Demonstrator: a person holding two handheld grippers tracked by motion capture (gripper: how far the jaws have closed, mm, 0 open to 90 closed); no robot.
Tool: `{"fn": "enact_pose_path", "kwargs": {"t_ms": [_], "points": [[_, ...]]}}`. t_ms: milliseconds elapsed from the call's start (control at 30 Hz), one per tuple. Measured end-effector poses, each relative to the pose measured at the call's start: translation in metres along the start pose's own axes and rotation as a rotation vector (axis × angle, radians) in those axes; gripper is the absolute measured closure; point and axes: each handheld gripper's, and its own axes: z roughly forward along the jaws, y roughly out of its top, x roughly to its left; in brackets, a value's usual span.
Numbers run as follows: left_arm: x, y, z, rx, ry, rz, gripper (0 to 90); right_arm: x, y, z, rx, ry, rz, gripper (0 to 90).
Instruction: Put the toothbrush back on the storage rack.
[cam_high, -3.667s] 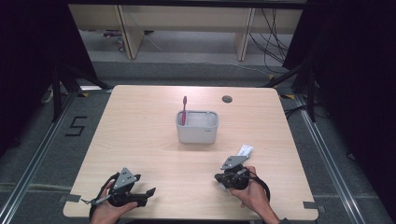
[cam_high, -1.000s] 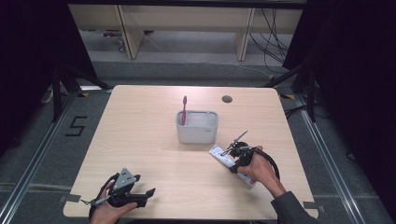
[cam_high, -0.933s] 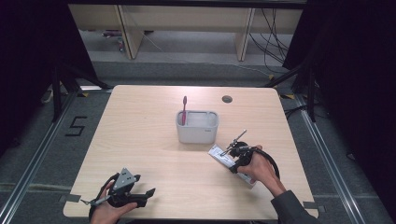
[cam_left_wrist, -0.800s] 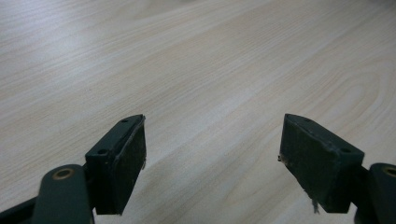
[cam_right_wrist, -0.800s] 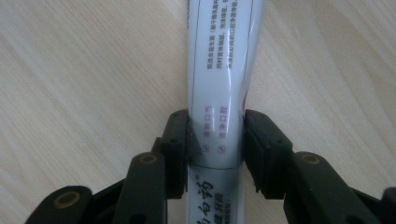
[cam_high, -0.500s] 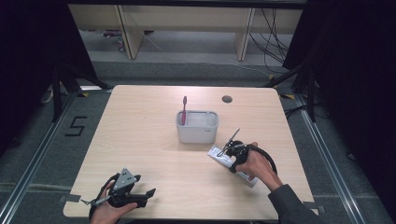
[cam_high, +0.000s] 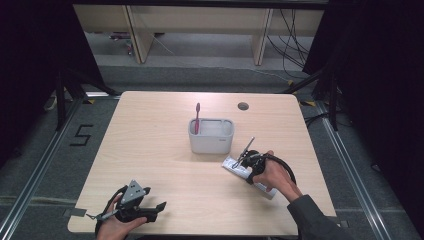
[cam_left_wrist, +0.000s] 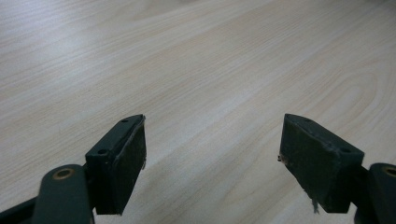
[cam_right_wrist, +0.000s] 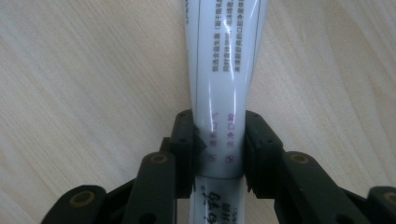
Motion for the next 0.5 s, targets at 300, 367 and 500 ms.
{"fn": "enact_pose_path", "kwargs": {"t_ms": [300, 367, 500], "points": [[0.0, 0.0, 0.0, 0.002, 0.002, -0.007, 22.6, -0.002, -0.011, -0.008, -0.084, 0.011, 0.014, 71.4], [0.0, 0.0, 0.001, 0.003, 0.003, -0.008, 22.6, 0.001, -0.016, -0.018, -0.138, 0.038, 0.026, 71.4], [0.0, 0.0, 0.001, 0.003, 0.004, -0.008, 22.5, 0.003, -0.022, -0.028, -0.212, 0.057, 0.021, 71.6]]}}
